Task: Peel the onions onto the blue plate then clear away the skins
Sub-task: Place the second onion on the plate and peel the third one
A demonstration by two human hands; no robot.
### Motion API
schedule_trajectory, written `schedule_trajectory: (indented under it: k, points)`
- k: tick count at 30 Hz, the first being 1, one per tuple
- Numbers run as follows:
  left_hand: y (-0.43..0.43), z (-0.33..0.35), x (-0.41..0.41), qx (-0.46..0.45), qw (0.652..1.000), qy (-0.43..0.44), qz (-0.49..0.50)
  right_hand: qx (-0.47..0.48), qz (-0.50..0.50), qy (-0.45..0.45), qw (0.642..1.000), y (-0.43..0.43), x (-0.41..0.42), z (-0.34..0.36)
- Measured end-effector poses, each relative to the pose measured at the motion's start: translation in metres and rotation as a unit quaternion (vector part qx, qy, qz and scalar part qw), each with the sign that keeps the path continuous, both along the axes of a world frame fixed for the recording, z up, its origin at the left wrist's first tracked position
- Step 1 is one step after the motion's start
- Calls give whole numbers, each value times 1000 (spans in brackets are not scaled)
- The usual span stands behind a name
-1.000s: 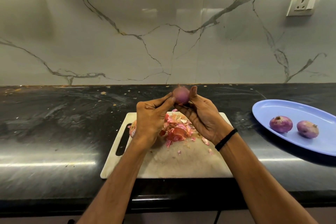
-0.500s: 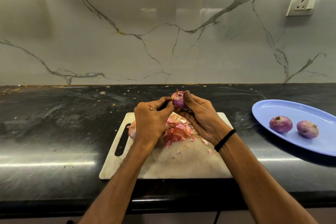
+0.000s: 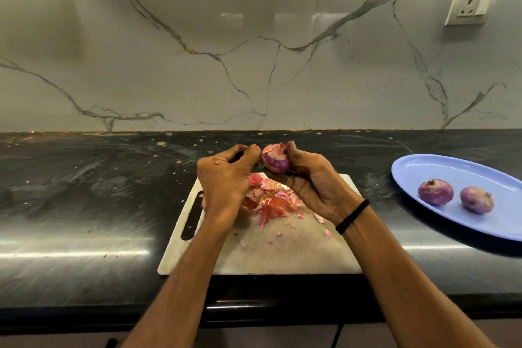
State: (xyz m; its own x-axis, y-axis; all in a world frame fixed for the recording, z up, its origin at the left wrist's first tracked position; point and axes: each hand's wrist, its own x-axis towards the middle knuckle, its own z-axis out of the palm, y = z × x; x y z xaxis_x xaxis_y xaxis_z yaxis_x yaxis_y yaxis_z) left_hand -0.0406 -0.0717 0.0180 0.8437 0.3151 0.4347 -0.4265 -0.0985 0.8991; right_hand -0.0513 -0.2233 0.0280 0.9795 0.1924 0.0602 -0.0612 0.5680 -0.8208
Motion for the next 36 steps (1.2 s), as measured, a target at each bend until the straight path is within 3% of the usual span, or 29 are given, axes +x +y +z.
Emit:
schedule_trajectory:
  k: [3, 5, 9, 15, 22, 30, 33, 36]
  points:
    - [8, 0, 5, -59, 996, 19, 60, 31, -18, 22, 999, -6, 2, 1]
    - [9, -1, 4, -11, 998, -7, 69, 37, -26, 30, 999, -8, 3, 2]
    - [-3, -2, -4, 111, 992, -60, -4, 20, -41, 21, 999, -8, 5, 2]
    - [-4, -4, -3, 131, 984, -82, -90, -89, -78, -30, 993, -11, 12, -2]
    - [-6, -9, -4, 140, 980, -134, -50, -102, -101, -41, 989, -10, 13, -5]
    - [-7, -11, -4, 272, 939, -201, 55, -115, -84, -51, 988, -6, 11, -6]
    - [-3, -8, -4, 259, 948, -180, 54, -96, -67, -45, 992, -4, 9, -5]
    - [-3, -6, -6, 170, 977, -128, 14, -70, -66, -25, 995, -5, 8, -2]
